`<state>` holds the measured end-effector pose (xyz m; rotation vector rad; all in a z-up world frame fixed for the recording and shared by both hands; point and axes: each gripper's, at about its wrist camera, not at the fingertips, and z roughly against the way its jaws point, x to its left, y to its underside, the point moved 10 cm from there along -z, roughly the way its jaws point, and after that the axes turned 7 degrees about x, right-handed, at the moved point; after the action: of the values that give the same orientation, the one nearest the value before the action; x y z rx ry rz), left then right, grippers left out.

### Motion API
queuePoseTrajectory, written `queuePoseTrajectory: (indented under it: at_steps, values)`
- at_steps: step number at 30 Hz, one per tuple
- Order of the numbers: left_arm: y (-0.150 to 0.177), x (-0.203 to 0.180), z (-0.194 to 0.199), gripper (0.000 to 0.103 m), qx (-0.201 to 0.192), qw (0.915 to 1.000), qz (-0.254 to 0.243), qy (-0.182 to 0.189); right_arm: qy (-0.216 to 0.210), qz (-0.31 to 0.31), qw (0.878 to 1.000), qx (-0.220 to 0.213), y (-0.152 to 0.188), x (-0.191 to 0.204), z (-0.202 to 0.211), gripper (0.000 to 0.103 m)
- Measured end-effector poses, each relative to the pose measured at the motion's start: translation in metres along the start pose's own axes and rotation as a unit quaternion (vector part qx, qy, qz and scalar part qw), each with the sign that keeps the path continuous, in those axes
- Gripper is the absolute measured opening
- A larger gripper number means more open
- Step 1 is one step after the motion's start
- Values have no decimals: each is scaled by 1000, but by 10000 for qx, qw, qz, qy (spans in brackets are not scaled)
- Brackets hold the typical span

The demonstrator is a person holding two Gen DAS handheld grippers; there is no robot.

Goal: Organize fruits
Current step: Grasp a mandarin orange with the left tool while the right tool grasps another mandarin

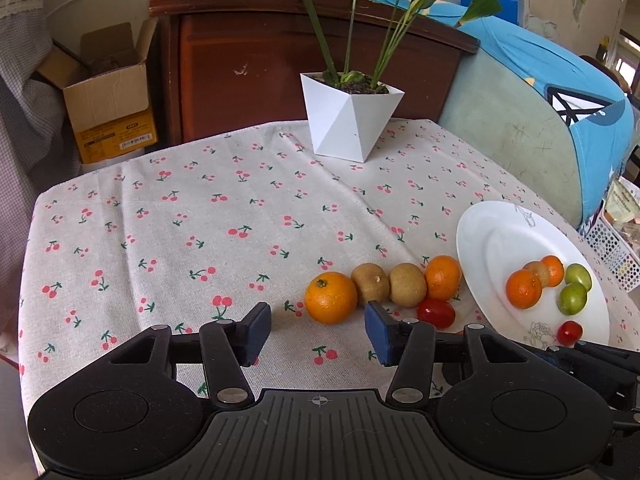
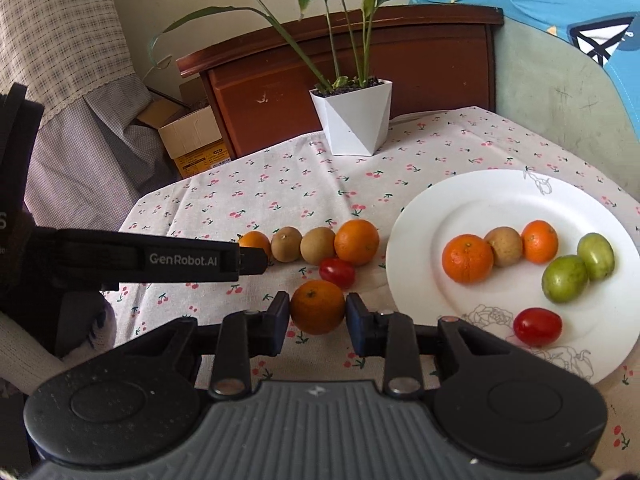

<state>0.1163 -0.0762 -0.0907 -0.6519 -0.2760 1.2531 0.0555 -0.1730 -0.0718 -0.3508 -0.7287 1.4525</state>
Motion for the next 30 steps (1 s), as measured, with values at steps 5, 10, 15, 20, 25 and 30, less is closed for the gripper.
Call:
queuePoseTrajectory:
  at_steps: [5,10,15,20,25,30]
  values:
    - [-1,0,-5,48,-115,9998,-163,-29,-36,-57,10000,-11,-1,-1,1,31]
    - [-3,-3,-9,47,-185,9993,-322,16,-75,-119,9999,39,1,-1,-1,31]
    - [-5,-7,-11,46,-237,9988,-434,72,-94,-143,9998,79,2,-1,-3,31]
    - [-5,-11,-12,36,-275,9982,-514,157,-103,-168,9998,97,2,-1,-4,31]
    - [-4,-11,-10,28,-280,9985,-425,211,-109,-168,9998,88,2,-1,-4,31]
    - [-5,-12,-1,28,-355,9984,-387,200,-130,-131,9998,18,0,0,-1,31]
